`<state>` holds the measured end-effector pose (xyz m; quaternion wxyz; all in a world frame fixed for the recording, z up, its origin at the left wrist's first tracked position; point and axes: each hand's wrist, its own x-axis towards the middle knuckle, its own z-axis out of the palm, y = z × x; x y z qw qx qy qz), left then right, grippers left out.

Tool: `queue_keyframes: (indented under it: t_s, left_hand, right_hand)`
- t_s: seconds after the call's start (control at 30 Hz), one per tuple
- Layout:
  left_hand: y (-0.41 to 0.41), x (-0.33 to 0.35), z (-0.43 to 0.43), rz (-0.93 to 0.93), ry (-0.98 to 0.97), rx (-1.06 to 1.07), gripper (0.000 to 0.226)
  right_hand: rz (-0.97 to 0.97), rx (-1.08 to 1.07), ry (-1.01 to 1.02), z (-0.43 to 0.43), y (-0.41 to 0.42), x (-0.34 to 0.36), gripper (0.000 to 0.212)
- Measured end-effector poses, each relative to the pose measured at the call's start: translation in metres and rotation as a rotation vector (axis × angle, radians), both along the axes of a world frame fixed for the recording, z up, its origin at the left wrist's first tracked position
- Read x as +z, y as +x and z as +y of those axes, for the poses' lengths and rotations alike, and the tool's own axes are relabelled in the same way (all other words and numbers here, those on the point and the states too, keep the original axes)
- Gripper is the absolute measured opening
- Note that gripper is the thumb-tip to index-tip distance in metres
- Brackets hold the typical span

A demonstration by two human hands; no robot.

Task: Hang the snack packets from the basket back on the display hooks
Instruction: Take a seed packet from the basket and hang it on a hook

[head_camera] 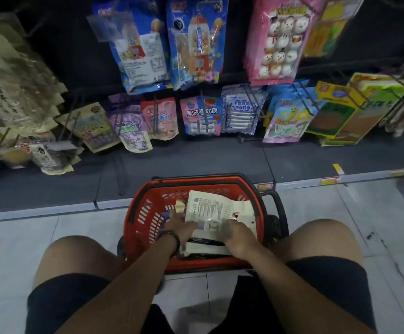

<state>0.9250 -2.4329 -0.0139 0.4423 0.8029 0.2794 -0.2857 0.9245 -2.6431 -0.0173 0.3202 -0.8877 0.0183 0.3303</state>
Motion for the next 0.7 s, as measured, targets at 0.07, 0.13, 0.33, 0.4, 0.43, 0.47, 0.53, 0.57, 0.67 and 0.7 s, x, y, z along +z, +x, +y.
queue_keyframes:
  t_s: [0.07,0.13,0.33,0.4,0.43,0.47,0.53,0.57,0.67,0.7]
  left_hand:
    - [0.013,-0.02,-0.002,0.082,-0.02,0.079,0.069]
    - [0.024,-0.035,-0.006,0.11,-0.084,0.212,0.089]
    - [0.041,-0.052,-0.02,0.123,-0.018,0.259,0.08]
    - [0.043,-0.048,-0.023,0.132,0.064,0.228,0.061]
    - [0.045,-0.046,-0.023,0.134,0.059,0.228,0.051]
    - [0.044,-0.047,-0.022,0.13,0.035,0.229,0.045]
    - [0.04,-0.045,-0.02,0.106,-0.002,0.219,0.041]
    - [0.036,-0.043,-0.02,0.078,0.004,0.209,0.038]
    - [0.022,-0.038,-0.024,-0.041,0.084,0.249,0.033]
    - [0.017,-0.033,-0.026,-0.077,0.084,0.288,0.035]
  right_hand:
    - [0.002,0.024,0.02,0.001,0.004,-0.01,0.045]
    - [0.005,0.028,0.032,0.002,0.007,-0.016,0.049]
    - [0.014,0.07,0.025,0.006,0.015,-0.024,0.036]
    - [0.031,0.066,0.027,0.006,0.016,-0.024,0.035]
    - [0.036,0.068,0.026,0.006,0.015,-0.024,0.035]
    - [0.038,0.069,0.025,0.005,0.015,-0.023,0.034]
    - [0.032,0.064,0.029,0.005,0.012,-0.02,0.034]
    - [0.025,0.056,0.036,0.005,0.011,-0.019,0.035]
    - [0.015,0.023,0.037,0.009,0.005,-0.011,0.035]
    - [0.014,0.009,0.029,0.01,0.003,-0.009,0.037]
